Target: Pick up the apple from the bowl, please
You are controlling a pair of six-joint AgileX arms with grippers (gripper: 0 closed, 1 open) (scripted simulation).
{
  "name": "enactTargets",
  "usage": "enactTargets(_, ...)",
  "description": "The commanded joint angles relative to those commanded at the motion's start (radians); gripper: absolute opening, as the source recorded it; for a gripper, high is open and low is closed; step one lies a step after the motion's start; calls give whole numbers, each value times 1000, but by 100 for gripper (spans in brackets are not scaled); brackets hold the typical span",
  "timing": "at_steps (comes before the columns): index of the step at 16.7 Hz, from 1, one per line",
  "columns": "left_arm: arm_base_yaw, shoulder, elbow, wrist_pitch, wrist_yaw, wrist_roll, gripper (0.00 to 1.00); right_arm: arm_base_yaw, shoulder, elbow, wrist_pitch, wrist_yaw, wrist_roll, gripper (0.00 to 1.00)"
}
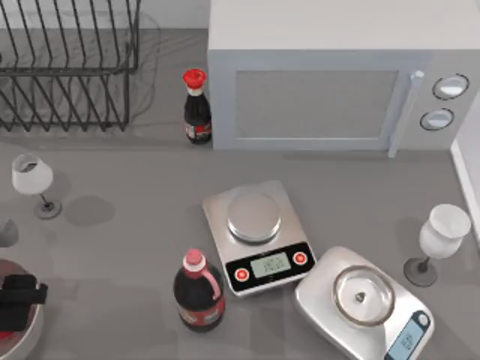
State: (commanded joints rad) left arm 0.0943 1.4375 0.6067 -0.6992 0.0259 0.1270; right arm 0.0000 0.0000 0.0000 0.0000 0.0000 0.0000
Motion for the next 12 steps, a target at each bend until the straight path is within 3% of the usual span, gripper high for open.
enactTargets(5, -2, 10, 164, -166, 0, -1, 0, 0, 0, 0, 0, 0, 0, 100)
enactTargets(12, -10, -13, 674, -728, 0, -10, 0, 0, 0, 0, 0, 0, 0, 100)
